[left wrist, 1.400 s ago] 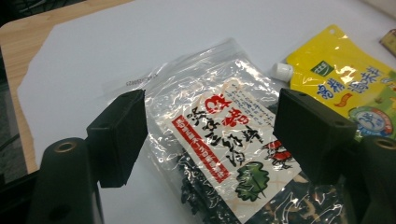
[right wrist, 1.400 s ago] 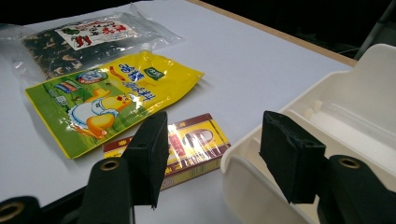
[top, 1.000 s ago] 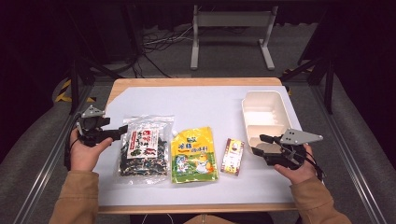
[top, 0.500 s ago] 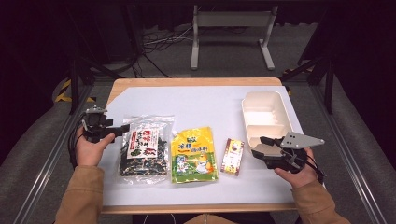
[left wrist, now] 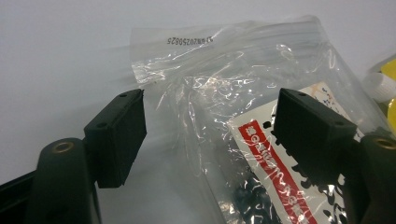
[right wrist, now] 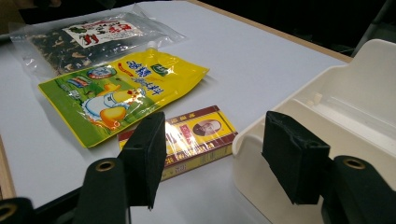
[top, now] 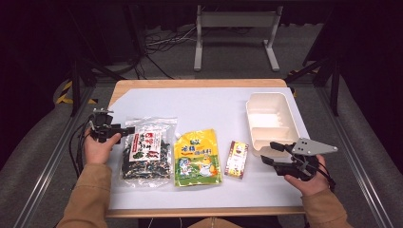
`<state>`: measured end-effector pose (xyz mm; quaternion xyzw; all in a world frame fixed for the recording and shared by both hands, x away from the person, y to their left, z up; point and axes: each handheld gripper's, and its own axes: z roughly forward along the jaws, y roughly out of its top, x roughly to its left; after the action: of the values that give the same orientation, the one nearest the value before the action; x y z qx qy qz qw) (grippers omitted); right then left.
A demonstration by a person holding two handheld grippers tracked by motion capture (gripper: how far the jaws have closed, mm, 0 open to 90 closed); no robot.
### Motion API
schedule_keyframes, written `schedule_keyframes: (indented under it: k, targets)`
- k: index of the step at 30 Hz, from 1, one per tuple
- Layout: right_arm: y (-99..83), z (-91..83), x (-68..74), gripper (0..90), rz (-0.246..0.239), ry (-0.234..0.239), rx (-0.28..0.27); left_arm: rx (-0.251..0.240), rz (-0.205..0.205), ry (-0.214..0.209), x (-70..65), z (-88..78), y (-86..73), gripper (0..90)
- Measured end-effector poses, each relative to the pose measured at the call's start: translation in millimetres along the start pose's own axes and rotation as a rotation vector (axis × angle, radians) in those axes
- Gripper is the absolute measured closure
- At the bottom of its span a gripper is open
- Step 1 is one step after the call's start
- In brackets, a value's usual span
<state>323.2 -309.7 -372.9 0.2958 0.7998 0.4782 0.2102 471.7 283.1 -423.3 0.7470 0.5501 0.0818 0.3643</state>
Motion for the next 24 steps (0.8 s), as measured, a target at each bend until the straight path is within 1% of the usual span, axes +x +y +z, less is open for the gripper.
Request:
schedule_keyframes:
  k: [1, 4, 8, 10, 12, 18, 20, 21, 24]
  targets:
    - [-0.5, -0.3, -0.1, 40.0, 0.003, 0.001, 0.001, 0.01, -0.011, -0.005, 0.0, 2.2, 0.1, 25.0]
    - [-2.0, 0.1, 0.2, 39.8, 0.002, 0.003, 0.009, 0.028, -0.016, -0.009, 0.7, 7.2, -0.2, 24.2]
    - [-3.1, 0.9, 0.4, 39.6, 0.002, 0.006, 0.014, 0.05, -0.001, -0.009, -0.4, 12.4, -0.2, 24.0]
    - [-3.8, 1.3, 0.2, 39.5, 0.008, 0.014, 0.017, 0.056, 0.002, -0.004, -1.1, 14.1, -0.5, 24.5]
    - [-4.5, 2.0, -0.2, 39.4, 0.01, 0.017, 0.02, 0.072, 0.006, 0.011, -1.1, 16.1, -0.6, 24.5]
    - [-4.6, 3.8, 0.1, 39.1, 0.014, 0.031, 0.022, 0.087, -0.009, 0.003, -0.2, 17.4, -1.6, 26.3]
    - [-4.6, 4.2, 0.3, 39.1, 0.017, 0.036, 0.022, 0.094, -0.006, 0.003, -0.3, 18.1, -1.9, 26.8]
    - [-4.7, 4.5, 0.3, 39.1, 0.016, 0.037, 0.023, 0.096, -0.008, 0.001, -0.8, 18.9, -2.3, 28.6]
    - [-4.8, 5.2, 0.3, 39.0, 0.017, 0.04, 0.026, 0.1, 0.003, 0.005, -2.3, 19.0, -2.4, 32.1]
